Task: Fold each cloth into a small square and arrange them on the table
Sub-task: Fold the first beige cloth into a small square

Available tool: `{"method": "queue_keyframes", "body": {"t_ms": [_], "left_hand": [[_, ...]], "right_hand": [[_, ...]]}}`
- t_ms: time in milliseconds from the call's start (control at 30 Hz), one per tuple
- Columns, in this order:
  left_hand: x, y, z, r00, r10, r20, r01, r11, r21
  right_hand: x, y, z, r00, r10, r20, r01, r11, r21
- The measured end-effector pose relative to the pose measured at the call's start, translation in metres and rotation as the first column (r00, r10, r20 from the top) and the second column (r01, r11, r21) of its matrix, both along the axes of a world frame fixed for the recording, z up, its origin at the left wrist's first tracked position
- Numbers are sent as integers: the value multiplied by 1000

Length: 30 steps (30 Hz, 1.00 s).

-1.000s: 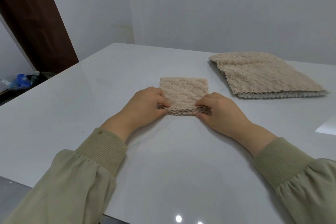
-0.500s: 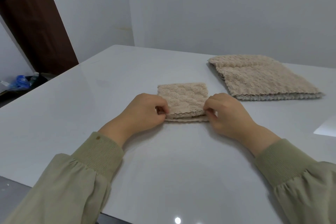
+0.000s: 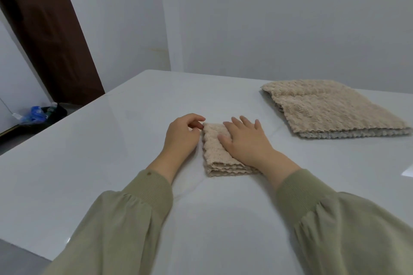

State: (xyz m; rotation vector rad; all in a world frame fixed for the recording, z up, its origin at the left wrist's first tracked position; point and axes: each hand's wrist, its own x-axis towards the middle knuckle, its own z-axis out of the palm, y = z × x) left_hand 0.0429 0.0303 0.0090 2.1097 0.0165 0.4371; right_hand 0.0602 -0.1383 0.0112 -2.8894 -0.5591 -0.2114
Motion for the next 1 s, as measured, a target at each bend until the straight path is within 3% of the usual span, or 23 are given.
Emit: {"method": "queue_keyframes", "body": {"t_ms": [67, 200, 367, 633, 800, 867, 933, 1000], "left_hand": [[7, 0, 2, 997, -59, -50, 62, 997, 45], [17, 4, 2, 974, -194, -115, 199, 979, 32], [25, 9, 2, 978, -178, -111, 173, 984, -50], [35, 13, 2, 985, -124, -117, 127, 992, 22], [27, 7, -1, 977, -148, -152, 123, 979, -162], [24, 0, -2, 978, -120, -171, 114, 992, -49], [23, -5, -3, 984, -97, -151, 112, 989, 96], [22, -4, -2, 987, -101, -129, 118, 983, 137]], "right_hand": [[6, -4, -6, 997, -16, -71, 17, 1000, 19], [4, -6, -5, 998, 14, -67, -11, 999, 48], [3, -6, -4, 997, 39, -66, -35, 997, 64], [0, -4, -5, 996, -61, -68, 59, 998, -26], [-3, -4, -4, 996, -57, -63, 55, 998, -28], [-4, -3, -3, 996, -55, -65, 53, 998, -28], [-6, -1, -1, 994, -57, 93, 54, 998, 37], [-10, 2, 3, 945, -82, 316, 51, 993, 104]]}}
